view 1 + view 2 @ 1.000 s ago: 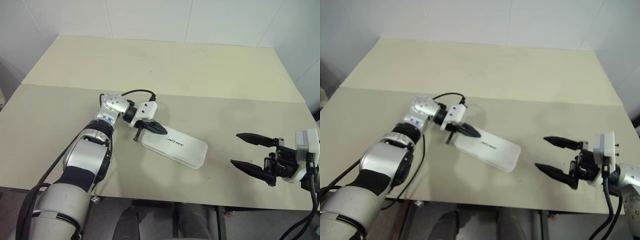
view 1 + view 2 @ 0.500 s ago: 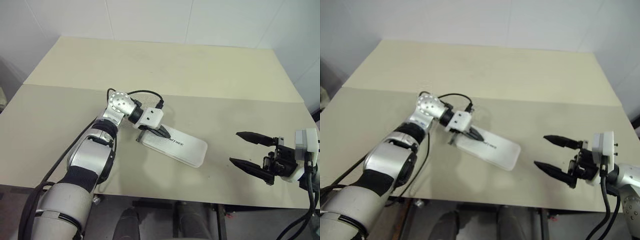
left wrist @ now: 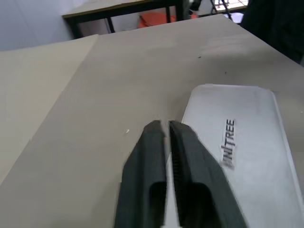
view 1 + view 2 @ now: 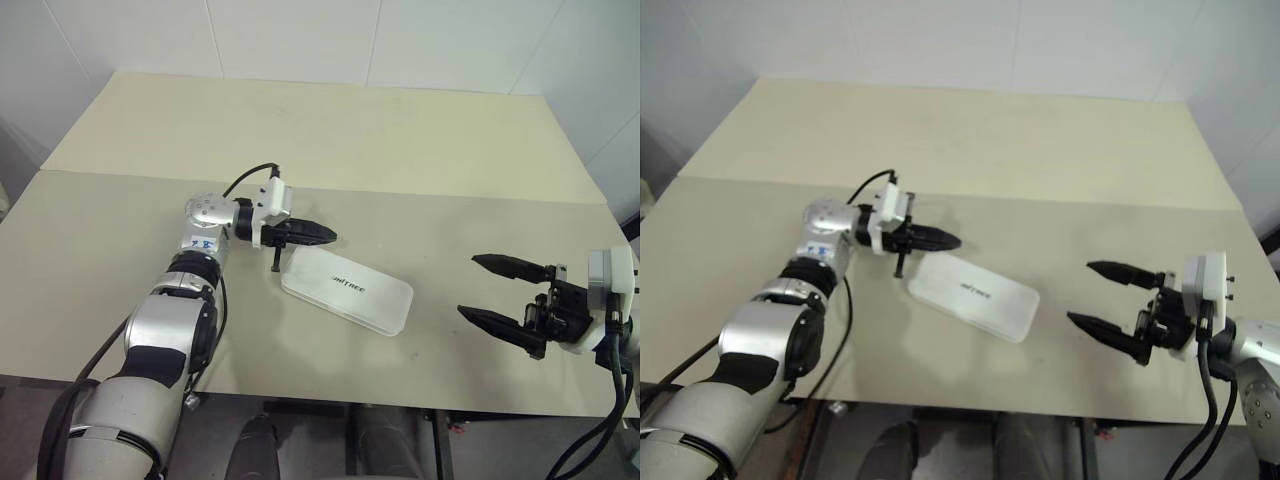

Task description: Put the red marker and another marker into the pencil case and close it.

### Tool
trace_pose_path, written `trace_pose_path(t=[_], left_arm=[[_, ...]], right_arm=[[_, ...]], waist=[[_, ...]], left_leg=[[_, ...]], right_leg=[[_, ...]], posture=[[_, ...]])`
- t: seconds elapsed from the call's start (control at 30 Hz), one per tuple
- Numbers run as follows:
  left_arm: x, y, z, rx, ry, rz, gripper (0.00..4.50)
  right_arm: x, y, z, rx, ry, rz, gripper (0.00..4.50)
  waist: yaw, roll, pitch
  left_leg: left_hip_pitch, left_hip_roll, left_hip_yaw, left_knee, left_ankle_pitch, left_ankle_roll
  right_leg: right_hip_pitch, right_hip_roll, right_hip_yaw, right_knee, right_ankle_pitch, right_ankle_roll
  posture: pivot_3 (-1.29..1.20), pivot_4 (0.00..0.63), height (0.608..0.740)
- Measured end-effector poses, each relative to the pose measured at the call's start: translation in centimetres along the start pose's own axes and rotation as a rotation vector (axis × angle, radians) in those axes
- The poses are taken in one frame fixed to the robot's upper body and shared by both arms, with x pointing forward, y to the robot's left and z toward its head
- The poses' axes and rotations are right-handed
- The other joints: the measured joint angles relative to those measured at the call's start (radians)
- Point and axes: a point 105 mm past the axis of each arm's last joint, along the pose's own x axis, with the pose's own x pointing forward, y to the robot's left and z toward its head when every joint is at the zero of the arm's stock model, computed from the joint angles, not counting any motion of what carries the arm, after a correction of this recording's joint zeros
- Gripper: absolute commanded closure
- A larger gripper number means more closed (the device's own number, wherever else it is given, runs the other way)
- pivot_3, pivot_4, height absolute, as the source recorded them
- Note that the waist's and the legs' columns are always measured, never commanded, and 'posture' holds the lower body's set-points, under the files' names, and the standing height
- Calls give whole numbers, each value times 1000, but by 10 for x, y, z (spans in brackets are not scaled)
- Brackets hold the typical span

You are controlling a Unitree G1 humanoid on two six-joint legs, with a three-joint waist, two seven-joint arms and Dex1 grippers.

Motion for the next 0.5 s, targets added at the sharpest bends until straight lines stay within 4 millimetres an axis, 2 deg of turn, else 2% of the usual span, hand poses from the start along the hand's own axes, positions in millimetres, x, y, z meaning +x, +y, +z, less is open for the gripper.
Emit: trace_pose_path(t=[0.3, 0.33, 0.5], left_arm=[[-41, -14, -6, -8, 14, 73, 129], [-43, -14, -5, -8, 17, 73, 15], [-56, -13, 5, 4, 29, 86, 15]], right_arm=[[-5, -6, -2, 15, 24, 25, 0], [-5, -7, -2, 17, 25, 23, 0], [-4, -5, -4, 30, 37, 22, 0]], waist=[[2, 0, 0], [2, 0, 0], [2, 1, 0]], left_leg=[[0, 0, 0, 0, 0, 0], [0, 0, 0, 1, 0, 0], [0, 0, 0, 1, 0, 0]], right_leg=[[0, 0, 0, 1, 0, 0], [0, 0, 0, 1, 0, 0], [0, 0, 0, 1, 0, -1]], posture=[[0, 150, 740], [0, 150, 740], [0, 150, 740]])
